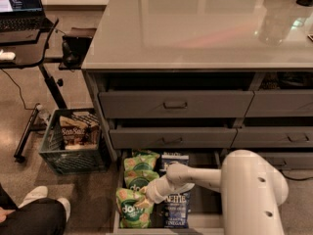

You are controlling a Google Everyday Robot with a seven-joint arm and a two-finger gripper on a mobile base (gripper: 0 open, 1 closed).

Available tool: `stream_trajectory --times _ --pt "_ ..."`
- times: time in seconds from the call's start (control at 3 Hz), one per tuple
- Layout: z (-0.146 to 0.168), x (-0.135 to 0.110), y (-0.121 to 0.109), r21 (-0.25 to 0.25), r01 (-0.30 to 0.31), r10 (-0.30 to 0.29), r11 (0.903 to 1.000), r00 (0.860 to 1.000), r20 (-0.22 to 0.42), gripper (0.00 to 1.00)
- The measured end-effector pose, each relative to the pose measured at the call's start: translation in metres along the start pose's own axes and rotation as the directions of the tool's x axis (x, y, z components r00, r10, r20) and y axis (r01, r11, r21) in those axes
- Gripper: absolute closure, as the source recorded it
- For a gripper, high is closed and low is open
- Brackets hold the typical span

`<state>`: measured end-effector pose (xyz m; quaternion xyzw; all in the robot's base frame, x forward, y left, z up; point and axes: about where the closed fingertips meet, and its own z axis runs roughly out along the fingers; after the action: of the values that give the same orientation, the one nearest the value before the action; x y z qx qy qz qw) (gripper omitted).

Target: Pick green rice chip bag from bottom drawer and place on counter

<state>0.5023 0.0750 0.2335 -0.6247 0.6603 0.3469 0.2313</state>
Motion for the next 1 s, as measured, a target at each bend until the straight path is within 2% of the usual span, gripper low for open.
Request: stream_trajectory --times 0.33,0.67,1.0 --pt "-0.017 -0.021 0.010 -0.004 0.029 -0.028 0.9996 0.999 0.040 1.00" --pt "-0.056 -0.043 0.017 0.006 0.044 -0.044 0.9990 0.995 0.085 1.00" --pt "-0.107 -0.055 0.020 0.032 0.046 -0.050 0.9985 0.987 0.153 1.00"
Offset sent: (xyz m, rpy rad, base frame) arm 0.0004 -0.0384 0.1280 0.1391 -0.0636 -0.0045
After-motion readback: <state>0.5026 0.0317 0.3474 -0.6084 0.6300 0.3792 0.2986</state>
